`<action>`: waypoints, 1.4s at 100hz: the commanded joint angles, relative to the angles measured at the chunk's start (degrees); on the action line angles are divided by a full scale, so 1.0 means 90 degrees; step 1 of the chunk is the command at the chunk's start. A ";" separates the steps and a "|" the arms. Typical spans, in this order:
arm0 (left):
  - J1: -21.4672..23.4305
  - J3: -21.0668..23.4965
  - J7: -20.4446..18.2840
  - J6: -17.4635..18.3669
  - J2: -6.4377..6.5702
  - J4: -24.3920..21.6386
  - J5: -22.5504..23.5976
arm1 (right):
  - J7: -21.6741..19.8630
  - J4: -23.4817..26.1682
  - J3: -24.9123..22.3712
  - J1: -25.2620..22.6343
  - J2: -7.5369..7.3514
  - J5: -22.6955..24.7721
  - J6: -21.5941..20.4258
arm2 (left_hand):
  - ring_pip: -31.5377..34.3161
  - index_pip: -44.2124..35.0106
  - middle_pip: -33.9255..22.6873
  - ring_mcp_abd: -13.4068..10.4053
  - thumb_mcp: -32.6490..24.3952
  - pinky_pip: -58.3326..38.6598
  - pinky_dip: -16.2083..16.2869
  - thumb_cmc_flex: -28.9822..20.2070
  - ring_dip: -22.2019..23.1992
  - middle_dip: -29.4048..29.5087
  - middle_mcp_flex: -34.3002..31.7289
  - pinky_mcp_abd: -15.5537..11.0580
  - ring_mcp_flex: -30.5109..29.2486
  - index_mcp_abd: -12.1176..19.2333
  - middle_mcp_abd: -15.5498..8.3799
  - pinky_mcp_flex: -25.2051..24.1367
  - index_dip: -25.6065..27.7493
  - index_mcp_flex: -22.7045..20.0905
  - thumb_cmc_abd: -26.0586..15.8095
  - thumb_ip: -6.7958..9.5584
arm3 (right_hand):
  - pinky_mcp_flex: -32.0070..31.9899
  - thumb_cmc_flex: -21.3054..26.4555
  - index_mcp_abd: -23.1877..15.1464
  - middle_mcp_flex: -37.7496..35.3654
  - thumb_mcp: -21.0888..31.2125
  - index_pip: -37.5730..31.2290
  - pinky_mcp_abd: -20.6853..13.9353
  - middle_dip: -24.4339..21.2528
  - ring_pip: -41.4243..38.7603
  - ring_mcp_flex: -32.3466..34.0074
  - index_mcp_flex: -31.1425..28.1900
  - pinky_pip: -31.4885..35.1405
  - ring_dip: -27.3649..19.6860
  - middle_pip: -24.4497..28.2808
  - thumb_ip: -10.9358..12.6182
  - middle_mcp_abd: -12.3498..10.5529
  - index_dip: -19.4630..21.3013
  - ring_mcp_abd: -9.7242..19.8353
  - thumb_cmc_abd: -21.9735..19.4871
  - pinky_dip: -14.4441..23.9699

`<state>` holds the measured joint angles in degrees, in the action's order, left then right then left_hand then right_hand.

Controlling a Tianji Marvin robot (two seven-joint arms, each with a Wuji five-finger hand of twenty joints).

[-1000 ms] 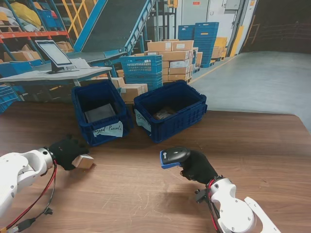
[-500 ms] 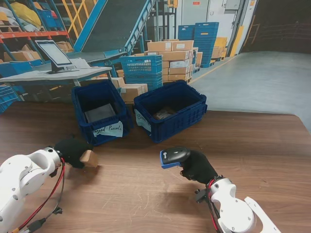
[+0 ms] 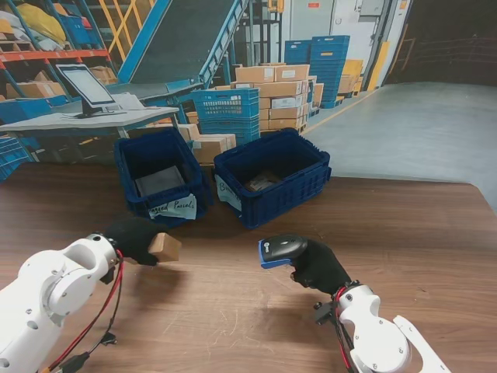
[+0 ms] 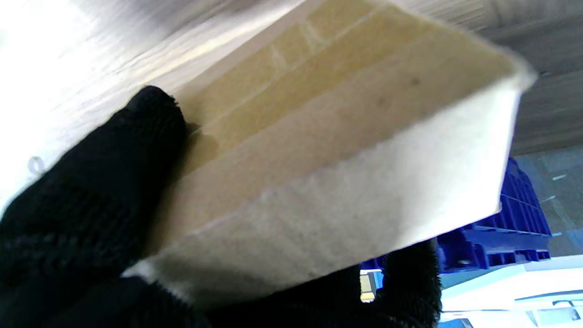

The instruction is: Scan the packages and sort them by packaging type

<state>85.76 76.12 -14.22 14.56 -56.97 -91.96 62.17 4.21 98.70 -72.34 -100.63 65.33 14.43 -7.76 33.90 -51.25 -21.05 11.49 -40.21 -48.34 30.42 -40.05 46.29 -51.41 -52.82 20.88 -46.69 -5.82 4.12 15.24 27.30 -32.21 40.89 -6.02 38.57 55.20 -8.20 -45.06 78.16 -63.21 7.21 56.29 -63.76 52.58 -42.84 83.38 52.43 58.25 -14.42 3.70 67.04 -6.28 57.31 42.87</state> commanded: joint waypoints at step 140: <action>-0.2168 -0.4224 0.0726 -0.1850 -0.0363 0.0825 -0.0344 | -0.0098 0.0277 -0.0277 -0.0332 0.0035 -0.0103 -0.0013 | -0.0213 -0.0874 -0.0219 -0.0038 -0.0443 0.0020 0.0107 -0.1172 0.0061 -0.0299 -0.0384 0.0175 -0.0059 0.0881 -0.0208 -0.0103 0.0644 -0.0560 -0.0927 0.0161 | 0.0031 0.0554 -0.0228 -0.0107 0.0958 -0.0378 -0.0204 0.0041 -0.0133 0.0173 -0.0387 0.0351 0.0063 -0.0049 0.0045 0.0069 0.0259 -0.0203 -0.0295 0.0207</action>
<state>66.77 37.98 -6.69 -2.02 -59.95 -84.91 59.56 4.20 100.75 -74.95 -103.22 65.37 13.60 -7.79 31.91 -51.26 -20.50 11.49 -39.44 -48.32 30.43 -40.75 46.32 -51.61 -52.84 21.10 -46.69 -5.82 4.16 15.16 28.23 -32.21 40.91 -6.03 38.53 55.20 -8.20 -45.06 78.18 -63.21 7.21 56.30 -63.77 52.58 -42.84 83.38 52.43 58.24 -14.42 3.71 67.04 -6.28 57.31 42.87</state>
